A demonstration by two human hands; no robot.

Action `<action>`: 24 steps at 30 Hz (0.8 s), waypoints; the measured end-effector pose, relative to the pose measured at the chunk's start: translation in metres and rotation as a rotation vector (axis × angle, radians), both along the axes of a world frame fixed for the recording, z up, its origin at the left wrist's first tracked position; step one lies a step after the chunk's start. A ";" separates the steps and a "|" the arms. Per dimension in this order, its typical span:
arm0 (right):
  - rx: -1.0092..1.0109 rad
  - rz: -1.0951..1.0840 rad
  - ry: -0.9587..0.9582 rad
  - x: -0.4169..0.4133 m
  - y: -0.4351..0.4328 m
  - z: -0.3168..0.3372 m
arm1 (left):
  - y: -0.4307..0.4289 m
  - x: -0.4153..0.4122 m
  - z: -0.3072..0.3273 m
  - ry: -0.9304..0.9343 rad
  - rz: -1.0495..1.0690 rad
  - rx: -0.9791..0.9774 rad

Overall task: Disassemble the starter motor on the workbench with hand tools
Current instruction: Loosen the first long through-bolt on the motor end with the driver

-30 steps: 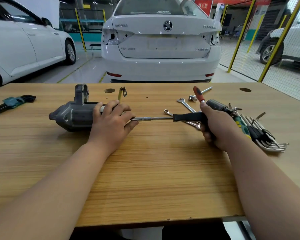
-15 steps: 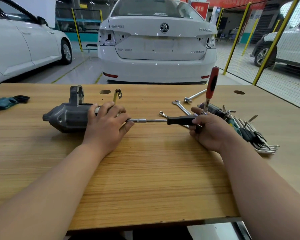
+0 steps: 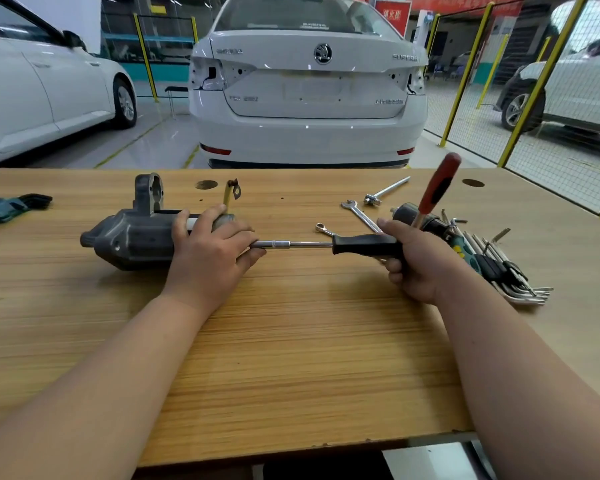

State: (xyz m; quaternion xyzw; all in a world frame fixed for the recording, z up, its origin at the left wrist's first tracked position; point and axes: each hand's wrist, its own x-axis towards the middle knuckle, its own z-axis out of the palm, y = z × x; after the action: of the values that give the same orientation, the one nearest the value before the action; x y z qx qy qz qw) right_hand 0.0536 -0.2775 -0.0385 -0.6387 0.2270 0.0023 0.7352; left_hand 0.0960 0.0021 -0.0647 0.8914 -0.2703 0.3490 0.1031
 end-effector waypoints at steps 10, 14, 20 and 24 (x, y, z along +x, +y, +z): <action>-0.129 0.182 -0.030 -0.006 -0.011 -0.001 | 0.002 0.001 -0.001 0.065 0.014 -0.023; -0.095 0.183 -0.003 -0.006 -0.012 0.000 | 0.001 -0.001 -0.002 0.046 -0.007 -0.042; 0.019 0.216 0.089 -0.006 -0.015 0.007 | 0.001 0.000 0.000 0.035 -0.015 -0.062; -0.035 0.110 0.071 -0.005 -0.007 0.006 | 0.001 0.002 -0.003 0.016 -0.006 -0.070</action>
State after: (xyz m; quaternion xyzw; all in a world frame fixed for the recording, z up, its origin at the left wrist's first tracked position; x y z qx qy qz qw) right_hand 0.0481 -0.2844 -0.0329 -0.6626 0.2176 0.0615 0.7140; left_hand 0.0984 0.0032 -0.0672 0.8890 -0.2599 0.3509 0.1377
